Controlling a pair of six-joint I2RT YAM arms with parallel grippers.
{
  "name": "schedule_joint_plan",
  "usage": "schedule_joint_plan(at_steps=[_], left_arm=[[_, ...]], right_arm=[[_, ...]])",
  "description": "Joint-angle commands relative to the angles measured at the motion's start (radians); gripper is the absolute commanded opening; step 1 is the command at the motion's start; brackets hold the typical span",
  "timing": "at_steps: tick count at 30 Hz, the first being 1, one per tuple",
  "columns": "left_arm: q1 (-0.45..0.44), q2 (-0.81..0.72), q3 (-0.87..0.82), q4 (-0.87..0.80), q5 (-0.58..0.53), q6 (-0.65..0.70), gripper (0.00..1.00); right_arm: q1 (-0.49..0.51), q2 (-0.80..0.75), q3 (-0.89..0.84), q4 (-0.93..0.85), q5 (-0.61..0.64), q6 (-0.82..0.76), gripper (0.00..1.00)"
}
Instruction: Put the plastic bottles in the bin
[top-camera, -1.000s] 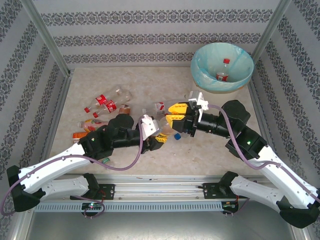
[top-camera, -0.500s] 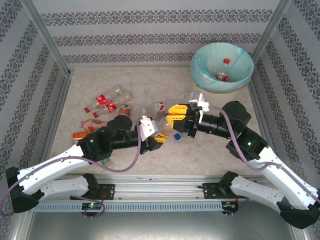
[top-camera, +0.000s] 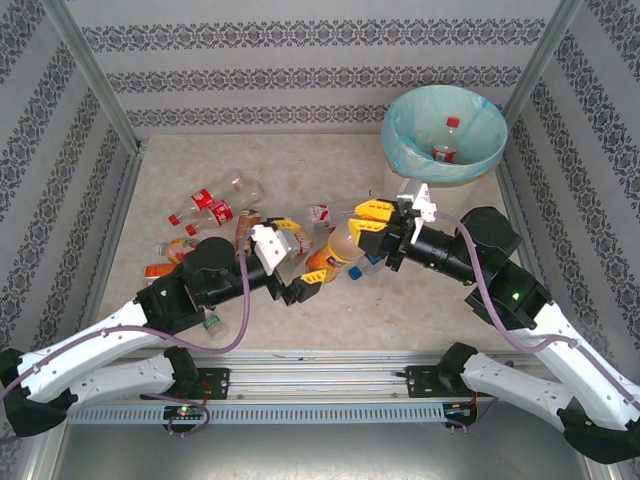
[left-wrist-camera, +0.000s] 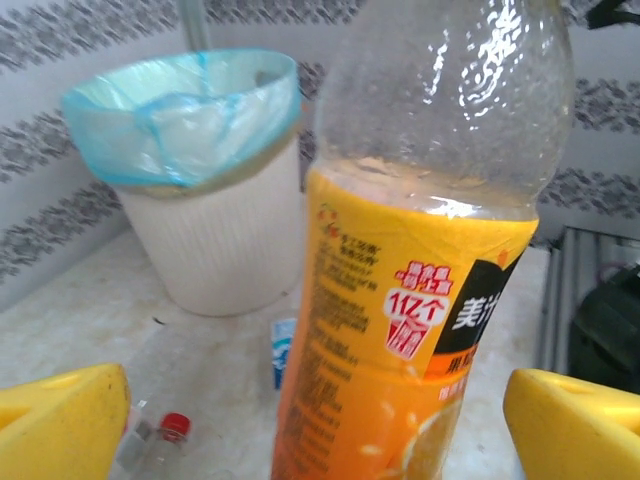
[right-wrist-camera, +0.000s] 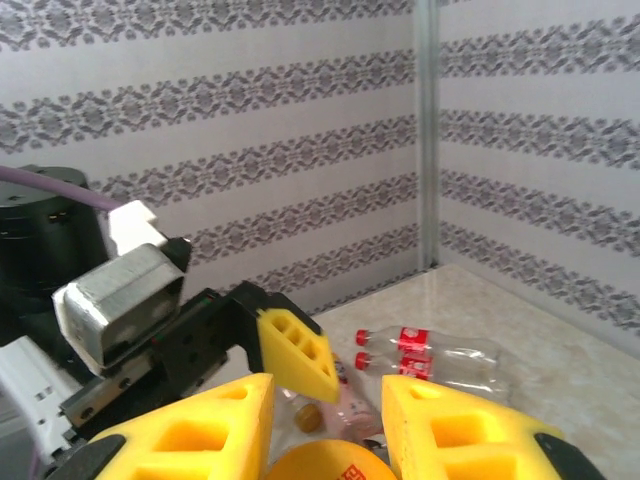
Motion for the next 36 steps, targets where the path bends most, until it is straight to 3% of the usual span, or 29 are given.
schedule_joint_plan(at_steps=[1, 8, 16, 26, 36], left_arm=[[-0.004, -0.049, -0.025, 0.093, -0.104, -0.006, 0.98], [-0.004, -0.096, -0.059, 0.165, -0.192, -0.014, 1.0], [-0.003, 0.006, 0.029, 0.158, -0.225, 0.001, 1.0], [-0.003, 0.114, 0.102, 0.143, -0.238, -0.074, 1.0], [-0.003, 0.169, 0.128, 0.016, -0.256, -0.169, 1.0]], right_arm=[[-0.001, -0.013, 0.065, -0.033, 0.12, -0.064, 0.0], [-0.007, 0.035, 0.219, -0.108, 0.283, -0.171, 0.0], [-0.084, 0.176, 0.479, -0.151, 0.411, -0.276, 0.0], [-0.367, 0.362, 0.725, -0.167, 0.456, -0.323, 0.0], [-0.687, 0.604, 0.82, -0.159, 0.288, -0.198, 0.0]])
